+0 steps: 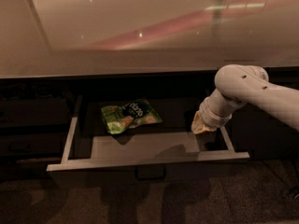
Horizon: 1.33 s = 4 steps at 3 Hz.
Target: Open top drawer
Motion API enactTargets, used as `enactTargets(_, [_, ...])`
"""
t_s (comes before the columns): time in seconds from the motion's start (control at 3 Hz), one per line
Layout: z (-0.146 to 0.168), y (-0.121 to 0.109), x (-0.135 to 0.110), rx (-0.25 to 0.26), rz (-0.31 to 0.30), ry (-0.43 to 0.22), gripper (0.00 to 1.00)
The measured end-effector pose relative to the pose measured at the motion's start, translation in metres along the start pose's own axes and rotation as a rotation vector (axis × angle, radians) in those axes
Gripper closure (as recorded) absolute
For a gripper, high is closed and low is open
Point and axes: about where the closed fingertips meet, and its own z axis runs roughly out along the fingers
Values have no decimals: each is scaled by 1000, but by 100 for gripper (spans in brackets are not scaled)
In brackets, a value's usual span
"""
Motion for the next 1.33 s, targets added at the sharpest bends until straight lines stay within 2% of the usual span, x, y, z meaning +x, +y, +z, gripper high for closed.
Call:
enactTargets(0.67, [0,0,0,0,0,0,34])
enactTargets(1.0, [0,0,0,0,0,0,0])
enactTargets(1.33, [4,1,-3,-9,-4,3,0])
